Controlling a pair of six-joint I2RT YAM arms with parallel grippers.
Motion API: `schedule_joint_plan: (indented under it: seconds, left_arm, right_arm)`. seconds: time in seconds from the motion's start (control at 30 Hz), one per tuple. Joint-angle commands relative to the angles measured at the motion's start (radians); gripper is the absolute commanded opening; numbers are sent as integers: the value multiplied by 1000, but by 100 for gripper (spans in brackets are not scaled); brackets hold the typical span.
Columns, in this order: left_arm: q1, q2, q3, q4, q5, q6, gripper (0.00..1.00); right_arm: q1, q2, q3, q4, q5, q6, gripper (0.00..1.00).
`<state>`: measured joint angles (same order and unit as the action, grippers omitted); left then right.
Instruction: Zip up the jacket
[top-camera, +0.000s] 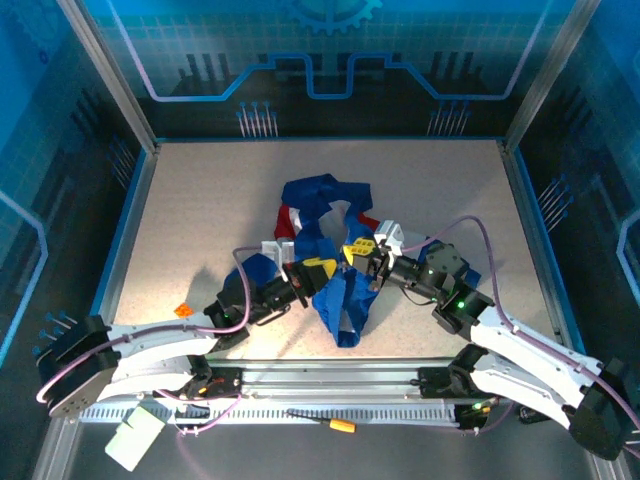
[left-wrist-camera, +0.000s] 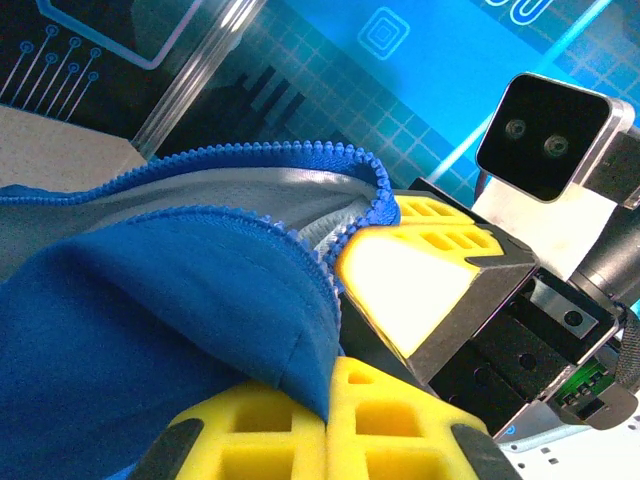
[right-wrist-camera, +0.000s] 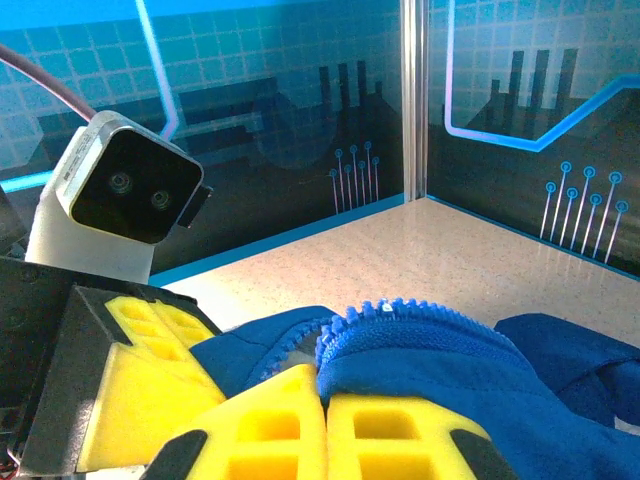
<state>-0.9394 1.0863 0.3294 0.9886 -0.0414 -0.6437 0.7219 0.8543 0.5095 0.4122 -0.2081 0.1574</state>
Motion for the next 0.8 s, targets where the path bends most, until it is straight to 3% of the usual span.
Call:
schedule_joint_plan:
  seconds: [0.0,0.27,0.47,0.77]
  left_arm:
    - [-12,15,3,77,-28,33,0]
    - [-20,27,14,92,-61,32,0]
    - [-56,10,10,27,-172,45,0]
    - [-70,-70,-13,-79,-283,42,0]
  right_arm:
    - [27,-3,7,52,38,1,0]
    - [72,-8,17,54,116,5,0]
    - [150,14,44,62,224,-21,0]
    - [185,13,50,55,299,-30,0]
